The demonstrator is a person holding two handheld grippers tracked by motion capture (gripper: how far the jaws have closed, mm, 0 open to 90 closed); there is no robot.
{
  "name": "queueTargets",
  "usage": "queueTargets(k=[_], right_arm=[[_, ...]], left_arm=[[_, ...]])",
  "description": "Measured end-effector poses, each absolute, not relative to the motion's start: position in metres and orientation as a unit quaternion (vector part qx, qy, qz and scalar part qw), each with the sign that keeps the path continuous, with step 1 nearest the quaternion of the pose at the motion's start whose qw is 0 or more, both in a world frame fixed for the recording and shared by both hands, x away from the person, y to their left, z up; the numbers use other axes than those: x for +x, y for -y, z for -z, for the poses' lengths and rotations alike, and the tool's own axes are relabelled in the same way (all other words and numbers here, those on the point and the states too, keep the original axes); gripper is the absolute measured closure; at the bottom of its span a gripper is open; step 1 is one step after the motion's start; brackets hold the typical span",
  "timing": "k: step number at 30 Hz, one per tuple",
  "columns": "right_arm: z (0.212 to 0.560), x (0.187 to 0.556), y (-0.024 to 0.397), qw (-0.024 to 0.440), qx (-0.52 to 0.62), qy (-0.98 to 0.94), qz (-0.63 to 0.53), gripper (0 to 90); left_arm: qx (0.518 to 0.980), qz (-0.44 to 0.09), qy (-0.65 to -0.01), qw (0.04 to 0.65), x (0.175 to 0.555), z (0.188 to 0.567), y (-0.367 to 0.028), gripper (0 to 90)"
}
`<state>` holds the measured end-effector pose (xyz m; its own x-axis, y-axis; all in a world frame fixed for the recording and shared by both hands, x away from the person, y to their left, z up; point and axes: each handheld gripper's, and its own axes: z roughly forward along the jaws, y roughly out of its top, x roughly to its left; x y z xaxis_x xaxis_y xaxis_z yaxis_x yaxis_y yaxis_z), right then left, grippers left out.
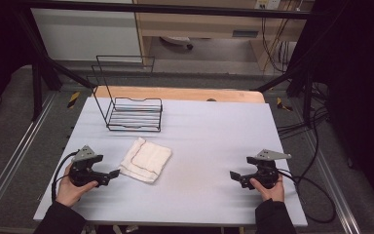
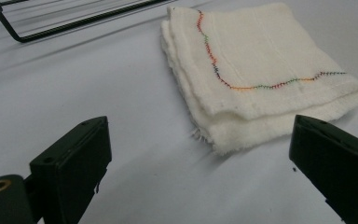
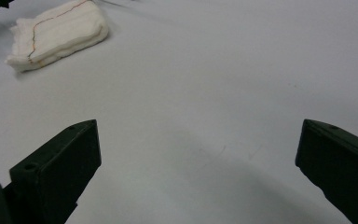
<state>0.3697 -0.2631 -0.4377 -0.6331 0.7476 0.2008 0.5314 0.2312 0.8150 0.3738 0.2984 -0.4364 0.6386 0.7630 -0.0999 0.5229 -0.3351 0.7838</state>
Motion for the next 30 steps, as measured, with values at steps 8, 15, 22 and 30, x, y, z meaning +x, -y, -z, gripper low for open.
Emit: queueTargets(k=[8,15,22,30], right_arm=[[0.4372,0.3691,0.2638,0.116,0.411,-0.776,-0.464,0.6],[0.4373,0.3690,0.2631,0.117,0.412,-0.776,-0.462,0.6],[0.4373,0.3690,0.2630,0.119,0.412,-0.776,-0.462,0.6],[0.4373,0.3683,0.2626,0.120,0.413,-0.777,-0.459,0.6]], left_arm=[[0.803,-0.145,-0.401,0.416,0.3733,0.4358,-0.2975,5.6],[0.804,-0.147,-0.400,0.415,0.3725,0.4352,-0.2970,6.1],[0.801,-0.147,-0.406,0.416,0.3733,0.4328,-0.2966,6.4],[0.800,-0.147,-0.408,0.415,0.3750,0.4264,-0.2910,7.0]])
